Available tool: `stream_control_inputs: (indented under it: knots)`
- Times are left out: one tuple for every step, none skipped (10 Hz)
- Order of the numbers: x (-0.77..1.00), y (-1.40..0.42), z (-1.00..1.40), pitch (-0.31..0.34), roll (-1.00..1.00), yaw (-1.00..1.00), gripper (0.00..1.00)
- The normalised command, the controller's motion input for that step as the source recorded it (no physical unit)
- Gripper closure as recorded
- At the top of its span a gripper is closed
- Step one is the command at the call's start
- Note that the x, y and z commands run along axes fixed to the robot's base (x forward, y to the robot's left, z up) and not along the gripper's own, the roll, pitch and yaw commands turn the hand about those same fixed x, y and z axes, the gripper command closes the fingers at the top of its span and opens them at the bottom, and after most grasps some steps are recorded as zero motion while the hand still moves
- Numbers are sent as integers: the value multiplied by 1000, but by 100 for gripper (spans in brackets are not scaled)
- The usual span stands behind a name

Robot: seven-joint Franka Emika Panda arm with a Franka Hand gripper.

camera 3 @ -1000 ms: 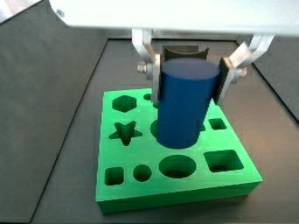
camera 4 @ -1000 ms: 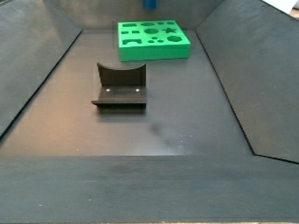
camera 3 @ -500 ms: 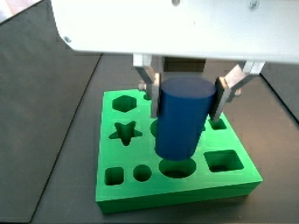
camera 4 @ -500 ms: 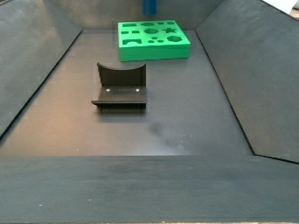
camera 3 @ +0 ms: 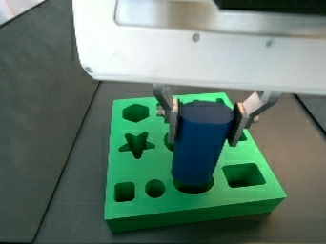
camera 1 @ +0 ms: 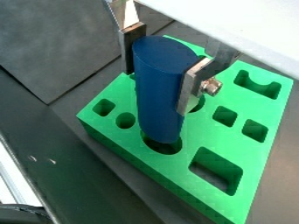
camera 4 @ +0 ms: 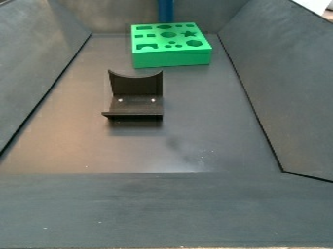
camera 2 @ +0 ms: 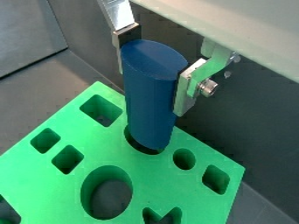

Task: Pick up the oval object. Move up. Move to above the board. Insert the oval object.
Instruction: Insert the oval object.

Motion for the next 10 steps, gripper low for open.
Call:
stream_control_inputs:
  knots:
    - [-9, 0, -71, -11, 0, 0, 100]
    - [-6, 0, 0, 4, 0, 0, 100]
    - [0, 0, -17, 0, 0, 0, 100]
    - [0, -40, -140, 0, 57, 0, 100]
    - [74, 0, -186, 20, 89, 43, 100]
    - [106, 0, -217, 11, 77, 34, 100]
    - [126, 0, -211, 0, 23, 3, 100]
    - [157, -14, -200, 0, 10, 0, 100]
    - [271, -69, -194, 0, 19, 31, 100]
    - [260, -66, -203, 0, 20, 26, 100]
